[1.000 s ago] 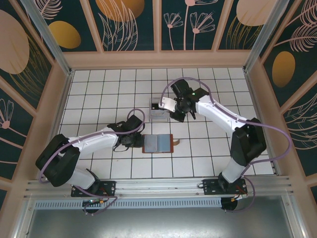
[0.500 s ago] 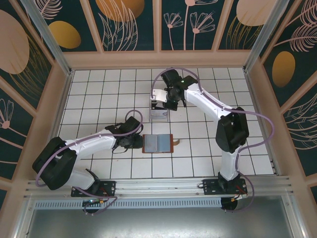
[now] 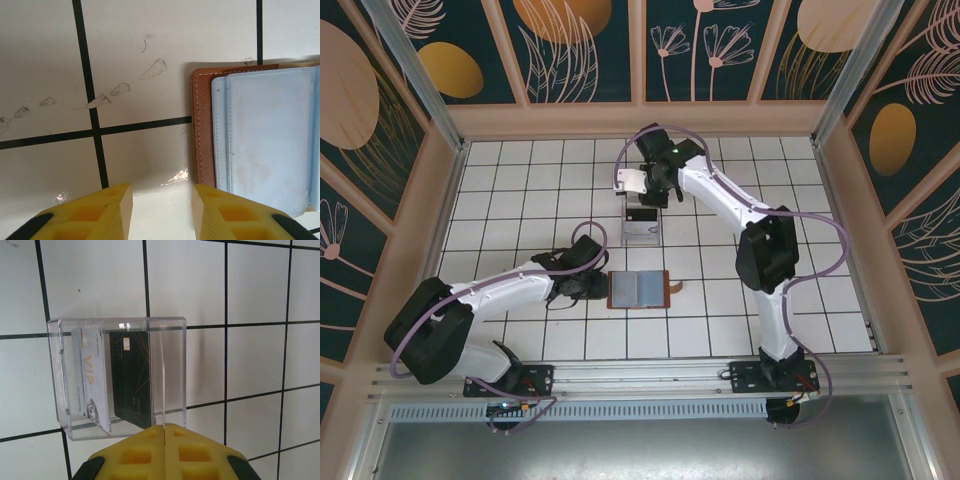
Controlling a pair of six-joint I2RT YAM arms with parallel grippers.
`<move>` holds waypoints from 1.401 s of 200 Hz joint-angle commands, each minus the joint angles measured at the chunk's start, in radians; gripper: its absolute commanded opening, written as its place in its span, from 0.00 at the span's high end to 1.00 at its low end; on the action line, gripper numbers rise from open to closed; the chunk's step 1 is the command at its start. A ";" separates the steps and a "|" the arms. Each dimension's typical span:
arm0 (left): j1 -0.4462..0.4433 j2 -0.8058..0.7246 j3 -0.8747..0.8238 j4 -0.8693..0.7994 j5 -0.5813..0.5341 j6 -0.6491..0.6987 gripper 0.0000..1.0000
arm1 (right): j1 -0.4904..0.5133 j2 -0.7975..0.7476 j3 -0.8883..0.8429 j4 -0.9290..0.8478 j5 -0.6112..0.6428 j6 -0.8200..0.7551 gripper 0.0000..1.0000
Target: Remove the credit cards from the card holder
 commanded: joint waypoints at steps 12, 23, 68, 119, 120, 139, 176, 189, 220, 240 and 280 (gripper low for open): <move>0.004 -0.006 0.009 -0.016 -0.018 -0.016 0.62 | 0.004 0.057 0.077 -0.057 0.001 -0.035 1.00; 0.003 -0.004 0.010 -0.020 -0.020 -0.015 0.62 | 0.002 0.070 0.089 -0.061 -0.001 -0.037 1.00; 0.003 -0.003 0.013 -0.024 -0.023 -0.019 0.62 | -0.002 0.105 0.104 -0.054 -0.001 -0.046 1.00; 0.003 0.014 0.015 -0.027 -0.026 -0.018 0.62 | -0.006 0.152 0.119 -0.056 0.002 -0.043 1.00; 0.003 0.015 0.016 -0.028 -0.026 -0.018 0.61 | -0.006 0.153 0.119 -0.056 0.002 -0.042 1.00; 0.003 0.022 0.019 -0.030 -0.029 -0.015 0.61 | -0.008 0.164 0.119 -0.057 -0.001 -0.039 1.00; 0.003 0.034 0.020 -0.031 -0.032 -0.007 0.62 | -0.007 0.186 0.122 -0.059 -0.007 -0.029 1.00; 0.003 0.036 0.020 -0.032 -0.033 -0.004 0.61 | -0.007 0.193 0.123 -0.058 -0.002 -0.027 1.00; 0.002 0.035 0.017 -0.031 -0.037 -0.004 0.61 | -0.006 0.207 0.133 -0.050 0.036 -0.022 0.93; 0.003 0.035 0.017 -0.033 -0.037 -0.002 0.61 | -0.006 0.206 0.141 -0.042 0.050 -0.019 0.88; 0.002 0.025 0.018 -0.039 -0.043 -0.002 0.61 | -0.006 0.196 0.159 -0.017 0.065 -0.017 0.84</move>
